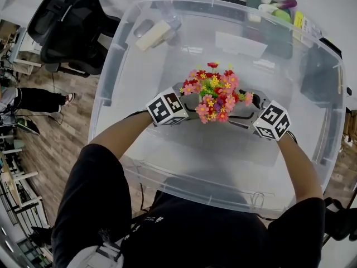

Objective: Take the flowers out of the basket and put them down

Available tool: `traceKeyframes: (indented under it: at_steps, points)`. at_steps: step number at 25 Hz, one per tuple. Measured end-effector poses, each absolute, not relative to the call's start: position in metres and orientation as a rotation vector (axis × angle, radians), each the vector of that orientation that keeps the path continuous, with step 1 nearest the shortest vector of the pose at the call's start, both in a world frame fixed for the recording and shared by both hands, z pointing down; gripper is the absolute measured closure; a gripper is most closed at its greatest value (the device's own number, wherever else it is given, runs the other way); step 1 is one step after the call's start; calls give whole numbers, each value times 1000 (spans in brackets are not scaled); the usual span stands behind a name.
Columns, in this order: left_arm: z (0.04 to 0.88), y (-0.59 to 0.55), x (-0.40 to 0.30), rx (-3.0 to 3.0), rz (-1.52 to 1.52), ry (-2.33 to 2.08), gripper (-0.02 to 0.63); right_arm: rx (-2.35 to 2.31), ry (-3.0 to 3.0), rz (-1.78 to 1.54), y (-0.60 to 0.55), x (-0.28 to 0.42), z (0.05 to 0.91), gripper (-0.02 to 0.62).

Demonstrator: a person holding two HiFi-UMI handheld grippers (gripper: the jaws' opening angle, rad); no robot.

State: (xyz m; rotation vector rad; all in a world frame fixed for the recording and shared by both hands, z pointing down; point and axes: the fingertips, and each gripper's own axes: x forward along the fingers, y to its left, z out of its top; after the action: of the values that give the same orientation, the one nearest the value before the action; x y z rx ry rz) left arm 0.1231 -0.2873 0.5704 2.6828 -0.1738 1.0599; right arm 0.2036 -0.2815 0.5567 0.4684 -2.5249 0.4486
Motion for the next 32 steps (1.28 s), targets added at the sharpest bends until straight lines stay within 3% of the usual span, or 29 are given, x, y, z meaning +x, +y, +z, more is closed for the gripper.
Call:
traceKeyframes:
  at_steps: [11,32]
  points:
    - [569,-287,125,2691,1055,-168,243,540,-2501,452,-286,220,559,149]
    - [570,-287,131,2674,1004,-200,242,506,-2604,456,-291,171,556,149]
